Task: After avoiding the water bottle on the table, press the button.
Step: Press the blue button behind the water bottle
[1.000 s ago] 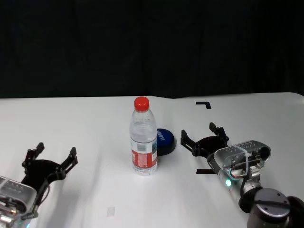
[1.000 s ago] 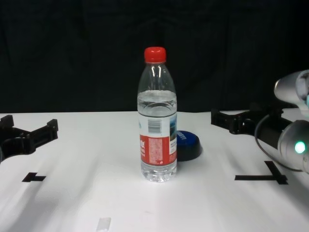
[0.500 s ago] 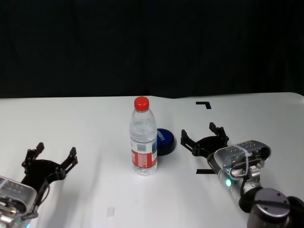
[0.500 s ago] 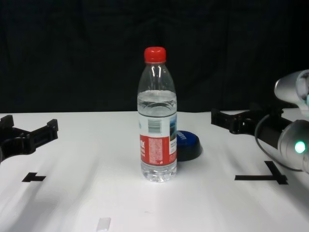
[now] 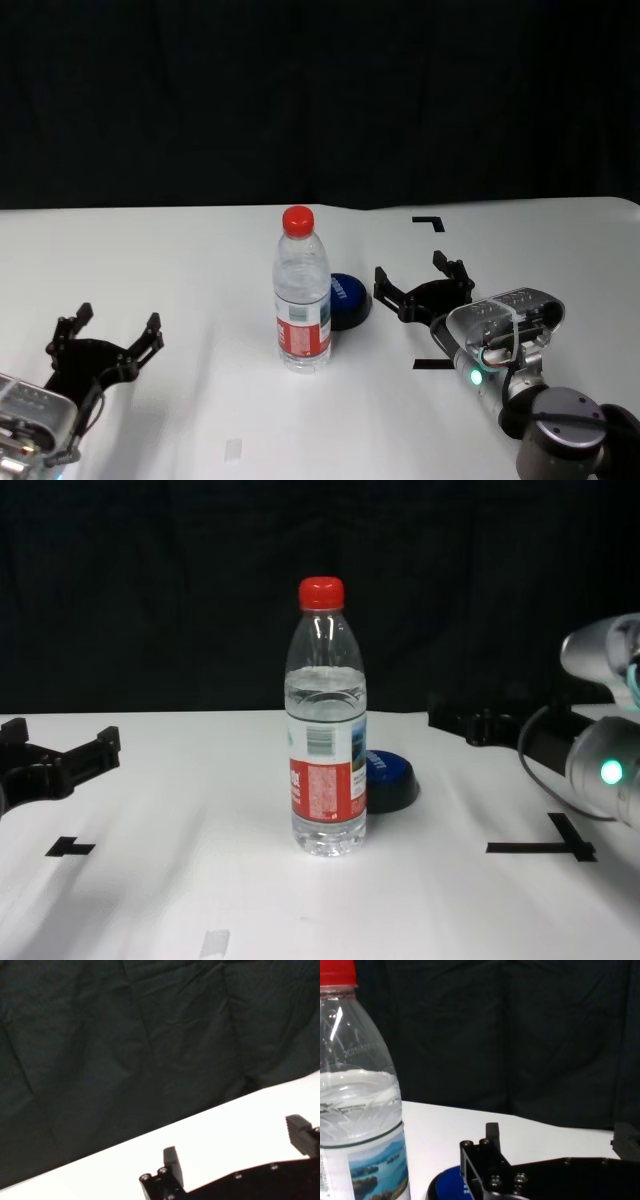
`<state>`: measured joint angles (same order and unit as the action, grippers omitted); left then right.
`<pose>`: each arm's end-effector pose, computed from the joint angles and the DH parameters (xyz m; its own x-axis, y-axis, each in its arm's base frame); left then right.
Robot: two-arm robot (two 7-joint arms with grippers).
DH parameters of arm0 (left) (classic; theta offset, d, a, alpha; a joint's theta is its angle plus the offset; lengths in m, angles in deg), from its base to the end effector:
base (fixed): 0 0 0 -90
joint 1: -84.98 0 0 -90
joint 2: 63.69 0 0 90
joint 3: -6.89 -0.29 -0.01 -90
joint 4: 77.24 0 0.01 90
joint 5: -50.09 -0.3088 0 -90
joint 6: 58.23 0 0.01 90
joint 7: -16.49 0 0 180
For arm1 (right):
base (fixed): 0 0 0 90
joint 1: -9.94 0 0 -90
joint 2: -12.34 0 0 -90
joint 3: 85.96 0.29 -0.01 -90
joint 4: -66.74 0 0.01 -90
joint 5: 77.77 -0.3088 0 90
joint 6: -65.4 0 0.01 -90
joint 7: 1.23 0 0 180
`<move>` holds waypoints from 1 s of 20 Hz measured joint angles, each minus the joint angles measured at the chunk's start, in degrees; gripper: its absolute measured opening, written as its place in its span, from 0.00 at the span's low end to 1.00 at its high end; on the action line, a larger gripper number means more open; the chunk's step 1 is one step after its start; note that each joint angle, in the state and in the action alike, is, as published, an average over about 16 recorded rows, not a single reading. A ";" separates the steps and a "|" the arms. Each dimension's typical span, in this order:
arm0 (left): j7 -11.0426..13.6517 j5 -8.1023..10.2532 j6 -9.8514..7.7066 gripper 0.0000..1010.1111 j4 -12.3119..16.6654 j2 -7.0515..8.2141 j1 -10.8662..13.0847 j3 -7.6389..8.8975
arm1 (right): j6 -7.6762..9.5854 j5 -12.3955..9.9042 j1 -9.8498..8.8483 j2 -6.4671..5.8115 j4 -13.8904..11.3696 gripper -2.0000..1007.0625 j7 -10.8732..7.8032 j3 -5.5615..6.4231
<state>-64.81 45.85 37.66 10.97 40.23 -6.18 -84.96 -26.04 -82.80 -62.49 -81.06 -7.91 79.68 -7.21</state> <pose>0.3342 0.0640 -0.2957 0.1784 0.9303 0.3206 -0.9795 0.1987 -0.0316 0.4111 0.0385 -0.2755 0.3248 -0.9452 0.0341 0.9444 0.3260 0.0432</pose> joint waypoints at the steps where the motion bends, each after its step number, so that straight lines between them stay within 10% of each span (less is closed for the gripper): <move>1: 0.00 0.00 0.00 1.00 0.00 0.00 0.00 0.00 | -0.11 -0.02 0.31 -0.01 0.36 1.00 -0.12 -0.08; 20: 0.00 0.00 0.00 1.00 0.00 0.00 0.00 0.00 | -1.09 0.65 6.35 0.35 8.11 1.00 -1.25 -1.80</move>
<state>-64.81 45.85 37.66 10.97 40.23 -6.18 -84.96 -27.14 -82.15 -56.14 -80.71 0.20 78.43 -9.01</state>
